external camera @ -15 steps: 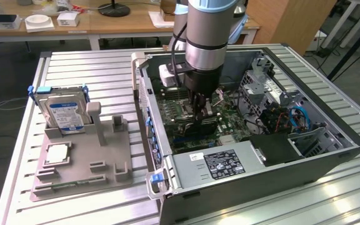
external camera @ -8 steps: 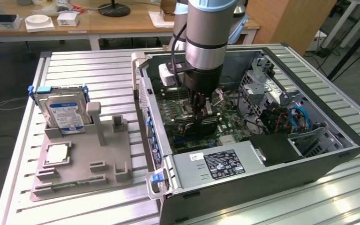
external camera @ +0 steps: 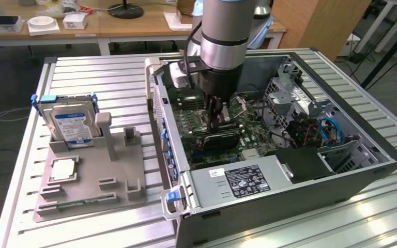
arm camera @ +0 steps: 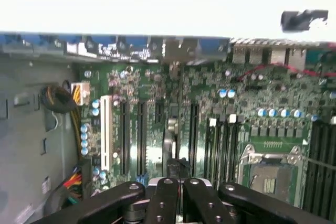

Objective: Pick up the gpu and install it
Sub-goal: 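Press down on the gpu until it lock into place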

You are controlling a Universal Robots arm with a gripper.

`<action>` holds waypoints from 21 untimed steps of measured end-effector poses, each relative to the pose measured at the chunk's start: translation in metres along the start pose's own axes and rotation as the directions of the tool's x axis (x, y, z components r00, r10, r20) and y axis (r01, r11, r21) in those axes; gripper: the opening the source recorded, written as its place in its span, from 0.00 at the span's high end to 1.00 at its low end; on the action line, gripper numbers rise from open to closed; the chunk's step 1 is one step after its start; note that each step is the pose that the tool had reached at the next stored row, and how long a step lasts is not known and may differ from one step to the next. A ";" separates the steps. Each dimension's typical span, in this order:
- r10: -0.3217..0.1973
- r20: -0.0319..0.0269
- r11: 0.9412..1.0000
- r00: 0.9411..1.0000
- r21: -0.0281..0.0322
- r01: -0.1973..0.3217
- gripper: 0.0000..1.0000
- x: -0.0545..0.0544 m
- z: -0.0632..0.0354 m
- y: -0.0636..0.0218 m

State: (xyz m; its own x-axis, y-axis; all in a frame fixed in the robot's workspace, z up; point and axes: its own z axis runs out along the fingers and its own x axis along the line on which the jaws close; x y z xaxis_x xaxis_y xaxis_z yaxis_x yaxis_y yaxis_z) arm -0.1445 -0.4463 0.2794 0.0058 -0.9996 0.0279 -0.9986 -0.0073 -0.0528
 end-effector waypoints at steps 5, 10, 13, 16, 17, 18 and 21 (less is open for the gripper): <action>0.000 0.020 0.999 1.000 -0.037 0.001 0.89 0.000 -0.0006 0.0073; 0.001 0.031 0.997 1.000 -0.077 0.002 0.89 0.000 -0.0018 0.0158; 0.001 0.041 0.997 0.999 -0.080 0.002 0.89 0.000 -0.0073 0.0188; 0.002 0.048 0.997 0.999 -0.080 0.002 0.89 0.000 -0.0153 0.0238; 0.002 0.050 0.997 0.999 -0.080 0.002 0.89 0.000 -0.0171 0.0263; 0.002 0.052 0.997 0.999 -0.080 0.002 0.89 0.000 -0.0180 0.0287; 0.003 0.053 0.997 0.999 -0.080 0.001 0.89 0.000 -0.0185 0.0352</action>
State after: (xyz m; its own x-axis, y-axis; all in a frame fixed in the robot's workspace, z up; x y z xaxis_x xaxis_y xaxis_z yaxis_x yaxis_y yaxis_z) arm -0.1806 -0.4462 0.2961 0.0058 -0.9997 -0.0253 -0.9996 -0.0065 0.0269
